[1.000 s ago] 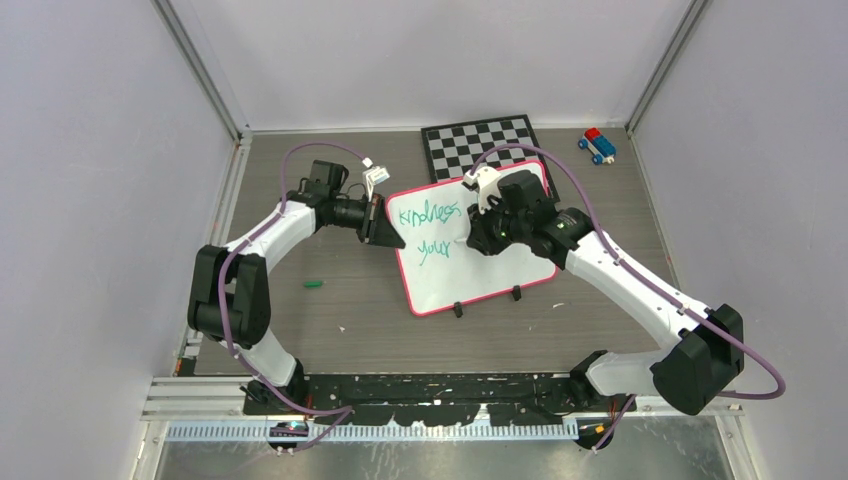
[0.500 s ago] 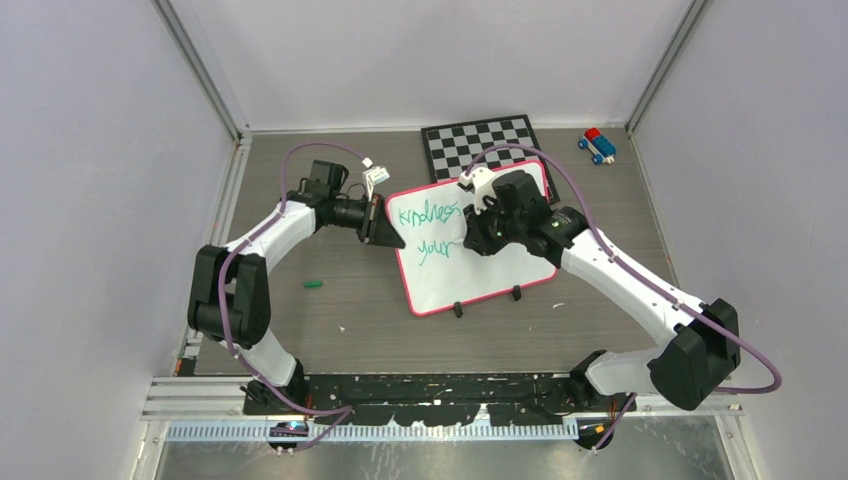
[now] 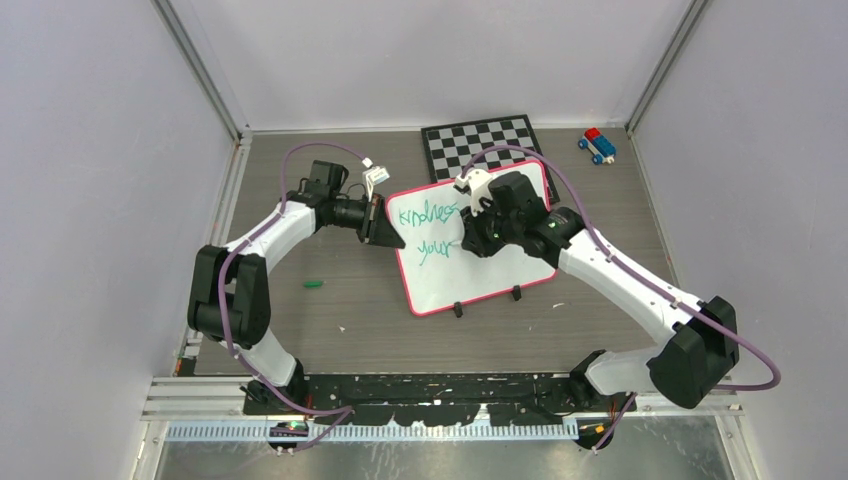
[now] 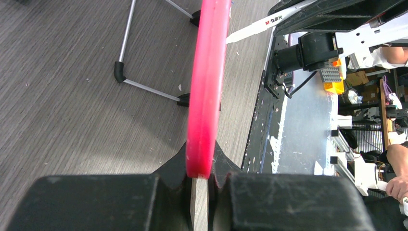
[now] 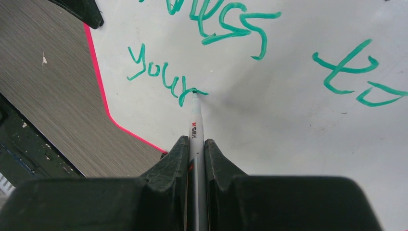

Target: Write a sentence on the whiteboard

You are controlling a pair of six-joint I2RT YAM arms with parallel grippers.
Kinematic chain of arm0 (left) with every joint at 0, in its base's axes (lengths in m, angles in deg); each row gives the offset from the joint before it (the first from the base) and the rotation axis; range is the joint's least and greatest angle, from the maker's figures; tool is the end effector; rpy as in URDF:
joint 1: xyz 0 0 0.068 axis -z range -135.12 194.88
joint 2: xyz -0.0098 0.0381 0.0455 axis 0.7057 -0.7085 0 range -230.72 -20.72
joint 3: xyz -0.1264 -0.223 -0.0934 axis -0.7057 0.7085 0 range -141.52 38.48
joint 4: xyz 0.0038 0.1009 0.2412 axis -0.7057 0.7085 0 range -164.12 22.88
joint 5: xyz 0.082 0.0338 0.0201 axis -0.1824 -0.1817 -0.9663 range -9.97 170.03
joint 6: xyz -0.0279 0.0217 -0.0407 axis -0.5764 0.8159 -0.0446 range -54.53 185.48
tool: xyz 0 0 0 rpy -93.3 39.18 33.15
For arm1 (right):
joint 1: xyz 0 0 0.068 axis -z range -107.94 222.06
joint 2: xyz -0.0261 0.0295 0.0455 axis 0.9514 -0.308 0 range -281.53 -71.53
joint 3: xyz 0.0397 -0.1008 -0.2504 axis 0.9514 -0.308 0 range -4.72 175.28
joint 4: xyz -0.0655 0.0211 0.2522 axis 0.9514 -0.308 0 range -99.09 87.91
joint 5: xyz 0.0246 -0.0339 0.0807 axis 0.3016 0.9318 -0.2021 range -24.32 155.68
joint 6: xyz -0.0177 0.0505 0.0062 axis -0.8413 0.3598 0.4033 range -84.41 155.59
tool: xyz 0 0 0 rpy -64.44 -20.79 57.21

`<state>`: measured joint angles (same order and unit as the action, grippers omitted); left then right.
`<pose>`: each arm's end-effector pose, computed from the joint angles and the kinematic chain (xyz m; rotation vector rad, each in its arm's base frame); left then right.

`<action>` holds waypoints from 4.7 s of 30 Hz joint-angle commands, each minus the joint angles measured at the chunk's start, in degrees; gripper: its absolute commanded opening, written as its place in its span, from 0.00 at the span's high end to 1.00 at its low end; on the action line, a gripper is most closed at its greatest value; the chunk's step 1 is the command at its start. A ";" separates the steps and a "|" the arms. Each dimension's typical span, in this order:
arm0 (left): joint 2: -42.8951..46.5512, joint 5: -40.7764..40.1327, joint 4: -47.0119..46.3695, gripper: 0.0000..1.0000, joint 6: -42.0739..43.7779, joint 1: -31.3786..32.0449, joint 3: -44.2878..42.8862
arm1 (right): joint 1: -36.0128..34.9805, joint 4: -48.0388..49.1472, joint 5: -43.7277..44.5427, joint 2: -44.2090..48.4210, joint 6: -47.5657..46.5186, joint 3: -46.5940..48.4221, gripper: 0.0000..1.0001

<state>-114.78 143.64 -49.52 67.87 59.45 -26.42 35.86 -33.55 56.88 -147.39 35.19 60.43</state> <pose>0.3162 -0.1151 0.2375 0.7821 2.1543 -1.4631 0.2294 0.1747 0.3097 -0.8126 2.2025 0.4916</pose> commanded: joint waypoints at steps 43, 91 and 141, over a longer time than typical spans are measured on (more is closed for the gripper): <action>1.81 -0.40 -1.33 1.00 0.67 0.29 0.86 | 1.79 -0.20 -1.54 2.46 -0.83 0.84 1.00; 1.34 -0.41 -1.19 1.00 1.10 0.29 0.81 | 1.76 -1.35 1.23 0.93 -2.27 0.26 1.00; 1.08 -0.36 -1.22 1.00 1.12 0.29 0.92 | 4.22 -1.42 1.45 1.95 -1.60 0.43 1.00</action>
<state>-114.24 143.66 -50.31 67.89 59.45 -25.66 39.94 -36.22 58.48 -145.53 33.37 61.59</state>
